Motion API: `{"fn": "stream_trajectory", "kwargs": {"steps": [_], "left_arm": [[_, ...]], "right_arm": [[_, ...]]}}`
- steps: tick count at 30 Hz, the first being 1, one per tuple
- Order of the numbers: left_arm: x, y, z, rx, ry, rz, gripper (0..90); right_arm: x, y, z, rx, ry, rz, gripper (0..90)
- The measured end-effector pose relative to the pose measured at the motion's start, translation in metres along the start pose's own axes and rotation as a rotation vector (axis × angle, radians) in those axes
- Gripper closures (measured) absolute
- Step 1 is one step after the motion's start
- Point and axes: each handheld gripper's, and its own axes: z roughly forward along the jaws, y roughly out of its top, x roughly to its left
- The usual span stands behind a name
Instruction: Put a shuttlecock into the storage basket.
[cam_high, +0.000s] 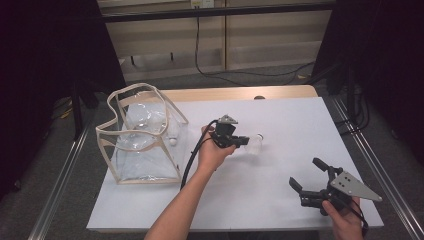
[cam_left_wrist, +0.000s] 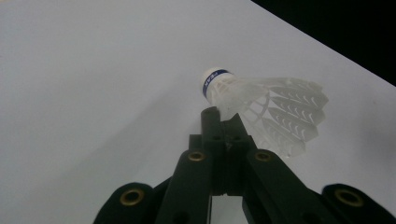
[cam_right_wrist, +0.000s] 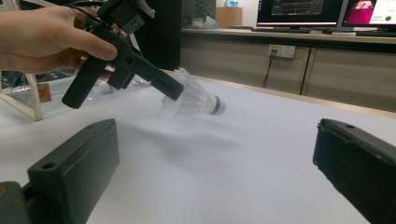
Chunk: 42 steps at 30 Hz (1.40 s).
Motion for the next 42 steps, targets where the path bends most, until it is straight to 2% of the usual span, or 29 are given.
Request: {"fn": "stream_trajectory", "kwargs": {"steps": [18,19,26,29,42], "left_arm": [[0.0,0.0,-0.03,0.036,-0.008,-0.018,90.0],[0.0,0.001,-0.032,0.041,-0.01,-0.03,90.0],[0.0,0.002,-0.041,0.066,-0.006,-0.04,90.0],[0.0,0.004,-0.045,0.093,-0.002,-0.047,90.0],[-0.003,0.014,-0.061,0.138,-0.013,-0.051,90.0]], "right_arm": [[0.0,0.0,0.0,0.001,-0.001,-0.003,0.3],[0.0,0.0,0.0,0.001,0.0,-0.003,0.3],[0.001,0.0,0.0,0.0,0.003,-0.004,0.3],[0.001,0.0,0.0,-0.002,0.005,-0.001,0.3],[0.001,0.0,0.0,-0.002,0.005,0.0,0.3]]}}
